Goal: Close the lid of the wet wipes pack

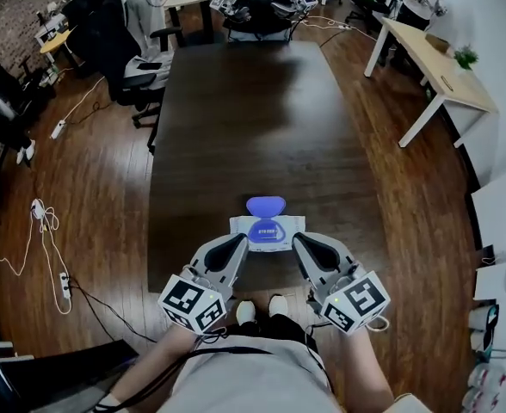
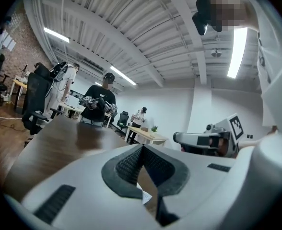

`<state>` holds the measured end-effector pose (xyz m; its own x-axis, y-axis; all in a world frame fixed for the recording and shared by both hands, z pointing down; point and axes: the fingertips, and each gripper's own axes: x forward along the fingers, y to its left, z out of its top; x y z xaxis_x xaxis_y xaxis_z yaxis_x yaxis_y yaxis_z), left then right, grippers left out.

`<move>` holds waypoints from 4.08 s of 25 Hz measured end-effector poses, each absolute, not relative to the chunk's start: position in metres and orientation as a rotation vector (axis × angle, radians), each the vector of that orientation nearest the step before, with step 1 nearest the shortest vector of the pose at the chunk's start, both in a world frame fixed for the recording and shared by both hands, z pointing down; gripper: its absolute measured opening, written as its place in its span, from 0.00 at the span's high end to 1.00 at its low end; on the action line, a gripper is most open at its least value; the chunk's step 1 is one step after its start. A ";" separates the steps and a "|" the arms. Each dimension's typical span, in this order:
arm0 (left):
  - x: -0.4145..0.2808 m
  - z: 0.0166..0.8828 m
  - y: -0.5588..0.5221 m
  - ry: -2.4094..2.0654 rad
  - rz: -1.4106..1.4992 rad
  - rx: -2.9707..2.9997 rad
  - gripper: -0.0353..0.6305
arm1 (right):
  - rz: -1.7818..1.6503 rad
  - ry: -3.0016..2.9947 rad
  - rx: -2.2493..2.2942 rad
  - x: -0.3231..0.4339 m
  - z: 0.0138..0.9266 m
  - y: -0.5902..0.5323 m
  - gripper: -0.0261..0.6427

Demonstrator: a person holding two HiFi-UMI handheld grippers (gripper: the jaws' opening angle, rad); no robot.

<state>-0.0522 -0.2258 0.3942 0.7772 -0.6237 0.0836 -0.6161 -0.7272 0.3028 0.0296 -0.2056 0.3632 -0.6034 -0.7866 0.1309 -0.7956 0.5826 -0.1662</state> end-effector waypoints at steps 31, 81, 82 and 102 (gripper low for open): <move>-0.032 0.516 -0.301 -1.174 0.131 2.412 0.94 | 0.480 -2.675 1.026 0.055 0.526 -0.324 0.86; -0.058 0.532 -0.257 -1.222 0.097 2.382 0.94 | 0.418 -2.596 0.687 -0.003 0.586 -0.250 0.70; -0.058 0.532 -0.256 -1.222 0.096 2.381 0.94 | 0.418 -2.590 0.682 -0.004 0.587 -0.248 0.70; -0.070 0.535 -0.243 -1.204 0.082 2.375 0.94 | 0.419 -2.432 0.597 -0.021 0.620 -0.234 0.70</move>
